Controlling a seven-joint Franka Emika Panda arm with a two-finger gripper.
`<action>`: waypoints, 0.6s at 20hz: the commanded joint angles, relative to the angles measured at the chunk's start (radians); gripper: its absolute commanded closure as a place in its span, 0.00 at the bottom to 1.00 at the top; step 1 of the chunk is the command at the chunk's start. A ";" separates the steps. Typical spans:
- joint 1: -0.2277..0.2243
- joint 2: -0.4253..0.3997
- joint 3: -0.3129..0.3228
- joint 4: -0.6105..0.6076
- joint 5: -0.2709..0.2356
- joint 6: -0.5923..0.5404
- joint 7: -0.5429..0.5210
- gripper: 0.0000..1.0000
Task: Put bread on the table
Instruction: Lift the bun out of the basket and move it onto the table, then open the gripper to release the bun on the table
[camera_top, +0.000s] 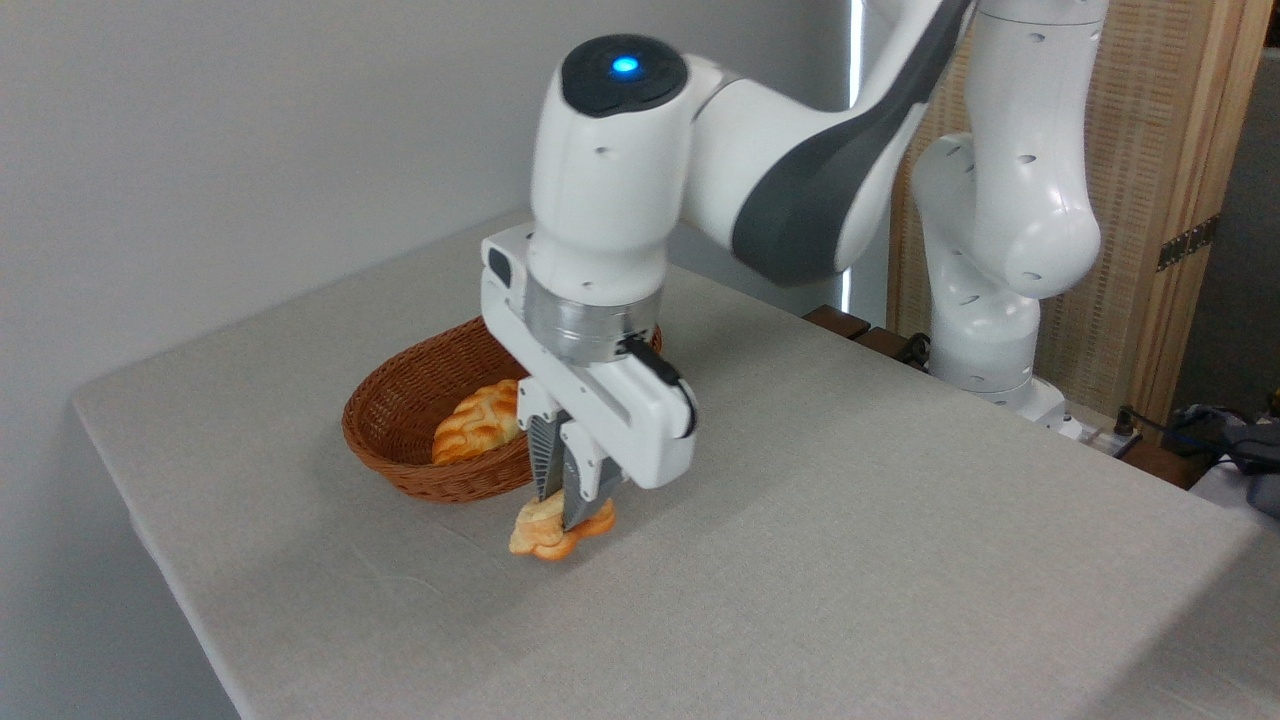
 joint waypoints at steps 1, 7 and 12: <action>-0.030 0.002 0.005 -0.014 -0.008 0.009 -0.006 0.56; -0.026 0.008 0.010 -0.017 0.003 0.009 0.006 0.44; 0.007 0.008 0.028 -0.011 0.003 0.004 0.011 0.18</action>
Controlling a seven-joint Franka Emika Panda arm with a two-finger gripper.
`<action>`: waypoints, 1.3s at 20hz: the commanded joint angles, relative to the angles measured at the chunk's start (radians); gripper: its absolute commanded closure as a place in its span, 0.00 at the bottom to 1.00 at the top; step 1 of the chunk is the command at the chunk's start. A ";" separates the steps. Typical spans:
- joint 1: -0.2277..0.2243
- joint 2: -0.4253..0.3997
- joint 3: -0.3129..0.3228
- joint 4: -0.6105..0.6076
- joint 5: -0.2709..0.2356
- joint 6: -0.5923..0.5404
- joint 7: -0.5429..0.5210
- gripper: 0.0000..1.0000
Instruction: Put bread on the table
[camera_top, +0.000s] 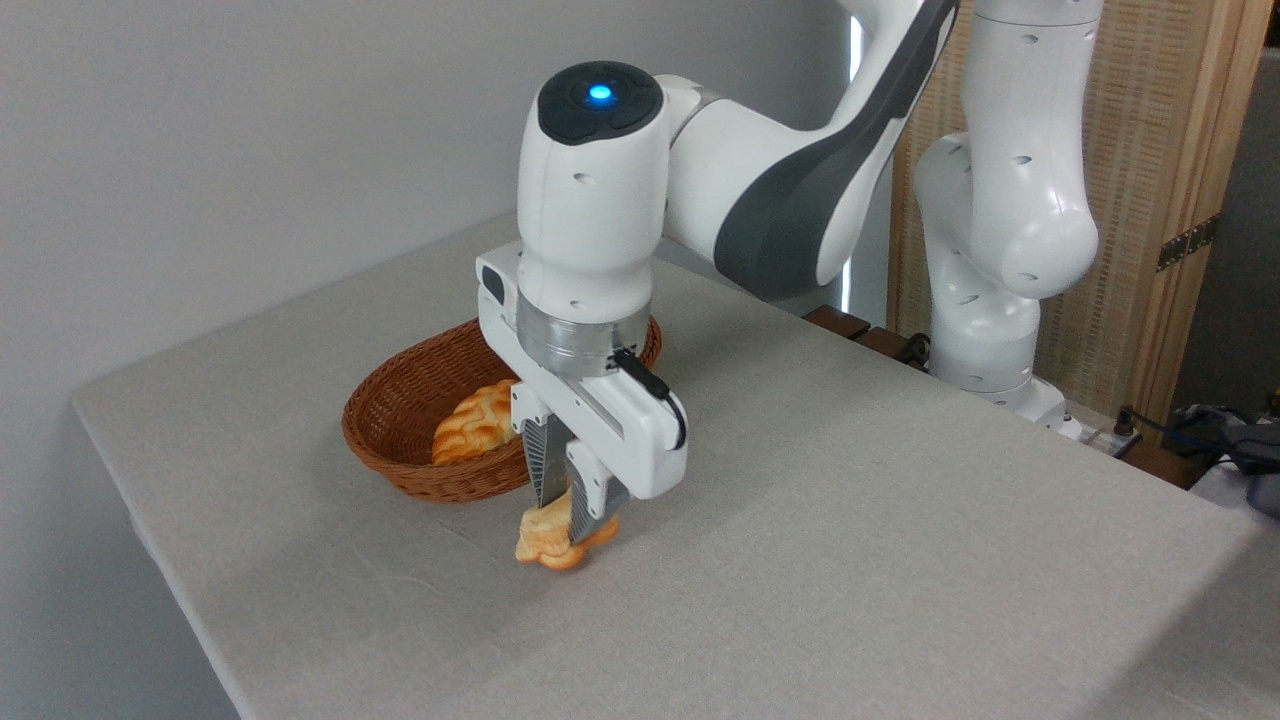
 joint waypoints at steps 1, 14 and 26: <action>0.018 -0.011 0.013 0.002 0.004 0.000 0.011 0.17; 0.219 -0.009 -0.171 0.402 0.015 -0.436 -0.098 0.00; 0.310 0.051 -0.529 0.464 0.348 -0.456 -0.422 0.00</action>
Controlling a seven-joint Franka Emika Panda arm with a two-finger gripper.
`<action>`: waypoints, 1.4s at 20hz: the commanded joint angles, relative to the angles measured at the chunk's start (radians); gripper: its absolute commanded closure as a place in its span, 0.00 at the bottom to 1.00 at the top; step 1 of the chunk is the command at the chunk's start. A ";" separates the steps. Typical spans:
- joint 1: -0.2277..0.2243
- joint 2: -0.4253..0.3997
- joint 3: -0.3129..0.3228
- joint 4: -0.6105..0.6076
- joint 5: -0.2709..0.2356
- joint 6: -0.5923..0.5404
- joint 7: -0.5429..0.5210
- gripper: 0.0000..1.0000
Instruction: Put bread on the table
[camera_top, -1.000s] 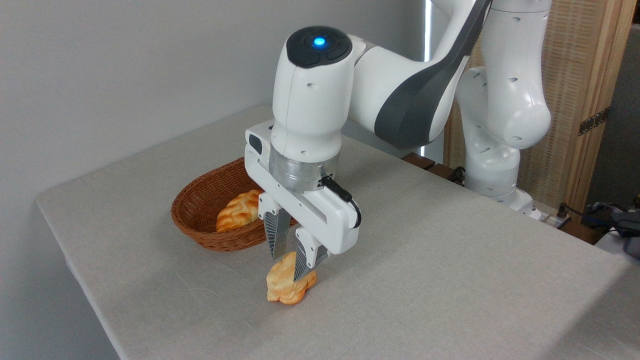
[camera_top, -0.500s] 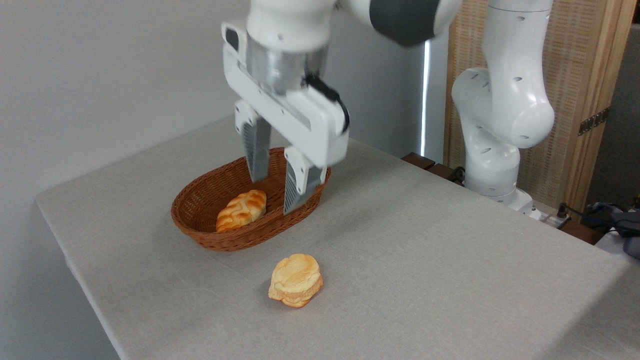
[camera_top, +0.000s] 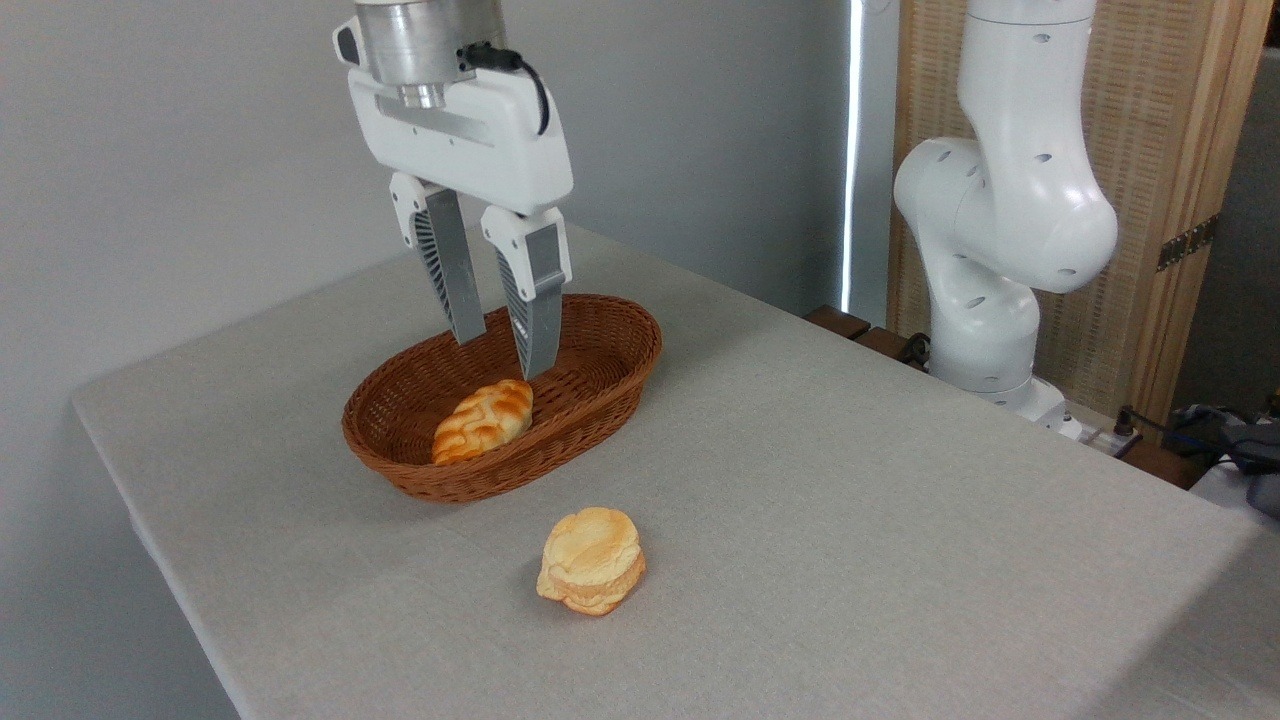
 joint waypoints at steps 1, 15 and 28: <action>0.025 0.024 -0.022 0.029 0.019 -0.032 -0.028 0.00; 0.179 0.021 -0.059 0.137 -0.091 -0.127 0.125 0.00; 0.176 0.025 -0.092 0.132 -0.085 -0.176 0.122 0.00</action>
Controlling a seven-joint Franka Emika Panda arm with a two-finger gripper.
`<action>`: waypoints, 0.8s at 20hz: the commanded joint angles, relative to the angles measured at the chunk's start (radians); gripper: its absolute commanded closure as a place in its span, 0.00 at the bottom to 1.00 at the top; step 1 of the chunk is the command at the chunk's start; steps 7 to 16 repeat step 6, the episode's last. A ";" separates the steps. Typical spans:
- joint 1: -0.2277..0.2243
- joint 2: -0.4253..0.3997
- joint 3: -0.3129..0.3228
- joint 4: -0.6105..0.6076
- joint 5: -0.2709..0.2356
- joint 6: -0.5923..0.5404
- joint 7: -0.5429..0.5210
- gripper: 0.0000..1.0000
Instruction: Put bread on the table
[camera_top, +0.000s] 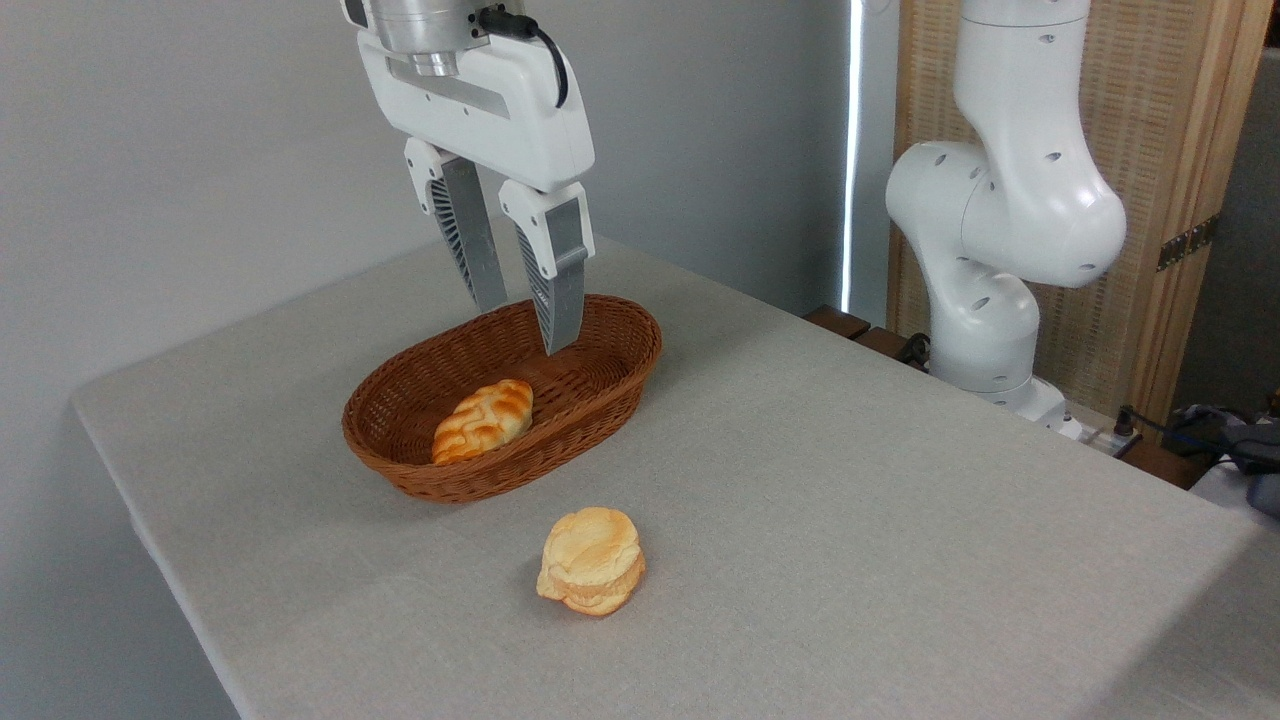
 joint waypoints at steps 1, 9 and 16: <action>0.004 0.004 0.001 0.013 -0.008 -0.027 0.010 0.00; 0.007 0.004 0.008 0.015 -0.008 -0.019 0.014 0.00; 0.007 0.004 0.008 0.015 -0.008 -0.019 0.014 0.00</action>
